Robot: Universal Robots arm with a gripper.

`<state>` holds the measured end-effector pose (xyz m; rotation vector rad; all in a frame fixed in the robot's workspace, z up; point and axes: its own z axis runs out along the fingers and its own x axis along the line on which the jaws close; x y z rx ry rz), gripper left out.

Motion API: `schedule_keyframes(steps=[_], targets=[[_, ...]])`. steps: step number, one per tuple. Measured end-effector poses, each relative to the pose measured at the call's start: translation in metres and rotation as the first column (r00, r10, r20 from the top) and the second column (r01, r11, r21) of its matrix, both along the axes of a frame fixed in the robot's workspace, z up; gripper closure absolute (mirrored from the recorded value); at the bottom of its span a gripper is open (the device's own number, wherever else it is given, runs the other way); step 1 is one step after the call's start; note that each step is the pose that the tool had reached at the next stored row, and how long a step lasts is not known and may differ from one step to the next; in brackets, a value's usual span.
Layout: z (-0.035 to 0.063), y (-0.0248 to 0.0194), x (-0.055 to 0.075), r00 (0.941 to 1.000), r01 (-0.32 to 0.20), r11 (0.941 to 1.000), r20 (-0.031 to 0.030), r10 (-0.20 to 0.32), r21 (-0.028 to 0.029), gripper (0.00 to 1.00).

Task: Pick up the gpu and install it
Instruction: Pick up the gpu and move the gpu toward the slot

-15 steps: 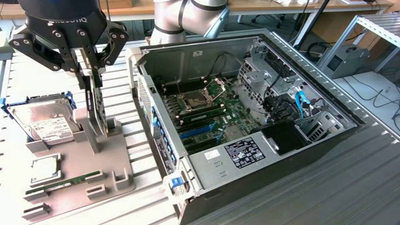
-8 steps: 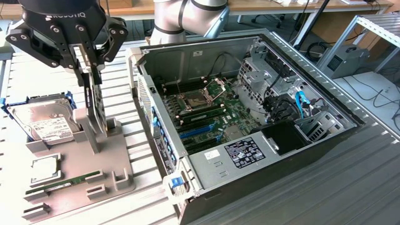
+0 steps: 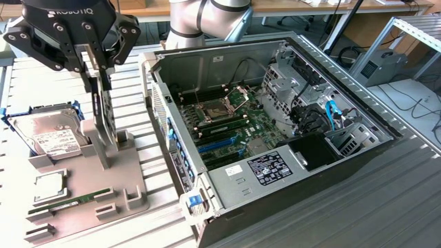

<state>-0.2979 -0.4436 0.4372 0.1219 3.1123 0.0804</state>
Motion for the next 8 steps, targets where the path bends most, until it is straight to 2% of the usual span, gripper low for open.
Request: schedule_keyframes(steps=[8], targets=[[0.009,0.0,0.0,1.0,0.0,1.0,-0.0001,0.0,0.0,0.73]])
